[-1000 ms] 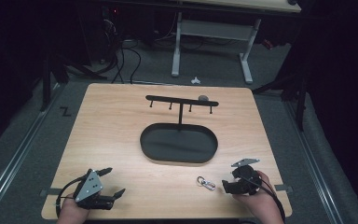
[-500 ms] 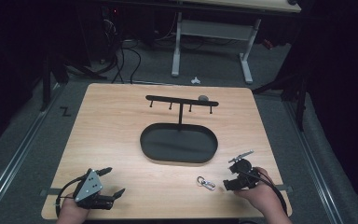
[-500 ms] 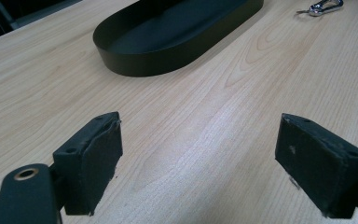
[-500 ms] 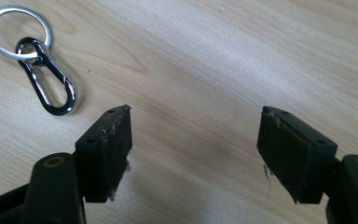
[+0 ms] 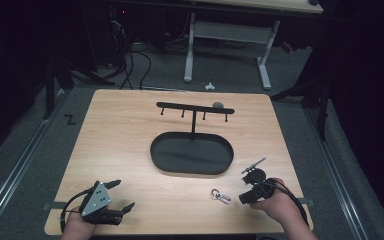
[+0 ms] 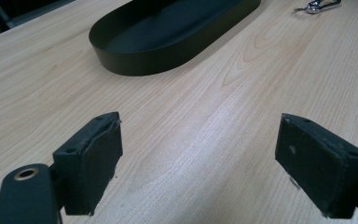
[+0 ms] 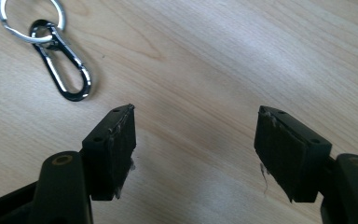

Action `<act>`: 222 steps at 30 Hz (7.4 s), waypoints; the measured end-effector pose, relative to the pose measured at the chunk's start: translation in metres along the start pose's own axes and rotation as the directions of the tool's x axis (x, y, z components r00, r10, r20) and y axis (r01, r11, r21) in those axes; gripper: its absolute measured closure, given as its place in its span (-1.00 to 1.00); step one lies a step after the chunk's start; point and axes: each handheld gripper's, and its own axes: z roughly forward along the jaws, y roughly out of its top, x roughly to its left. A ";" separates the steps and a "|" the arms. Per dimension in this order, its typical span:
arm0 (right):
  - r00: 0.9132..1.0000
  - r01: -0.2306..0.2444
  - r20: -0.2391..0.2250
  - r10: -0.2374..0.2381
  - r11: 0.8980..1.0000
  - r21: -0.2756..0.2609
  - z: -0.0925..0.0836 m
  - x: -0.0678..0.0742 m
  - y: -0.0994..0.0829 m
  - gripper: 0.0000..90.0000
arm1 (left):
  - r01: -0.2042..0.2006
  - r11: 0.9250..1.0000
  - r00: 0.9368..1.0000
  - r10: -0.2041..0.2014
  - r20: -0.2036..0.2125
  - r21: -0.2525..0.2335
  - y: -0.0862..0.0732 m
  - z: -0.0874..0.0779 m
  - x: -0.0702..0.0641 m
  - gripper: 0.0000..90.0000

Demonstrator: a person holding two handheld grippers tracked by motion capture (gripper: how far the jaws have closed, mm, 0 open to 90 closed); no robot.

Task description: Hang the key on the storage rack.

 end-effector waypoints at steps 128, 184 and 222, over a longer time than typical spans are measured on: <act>0.984 0.067 -0.158 -0.078 0.995 -0.073 -0.020 0.017 0.033 0.53 | 0.001 1.000 1.000 -0.001 0.001 -0.005 0.000 -0.001 0.000 -0.66; 0.990 -0.061 -0.133 0.035 0.979 -0.196 -0.095 -0.026 0.070 0.53 | 0.005 1.000 1.000 -0.005 0.004 -0.008 0.000 -0.001 0.000 -0.66; 0.989 -0.107 -0.130 0.071 0.951 -0.291 -0.138 -0.035 0.130 0.53 | 0.008 1.000 1.000 -0.008 0.000 -0.014 -0.002 -0.006 0.002 -0.66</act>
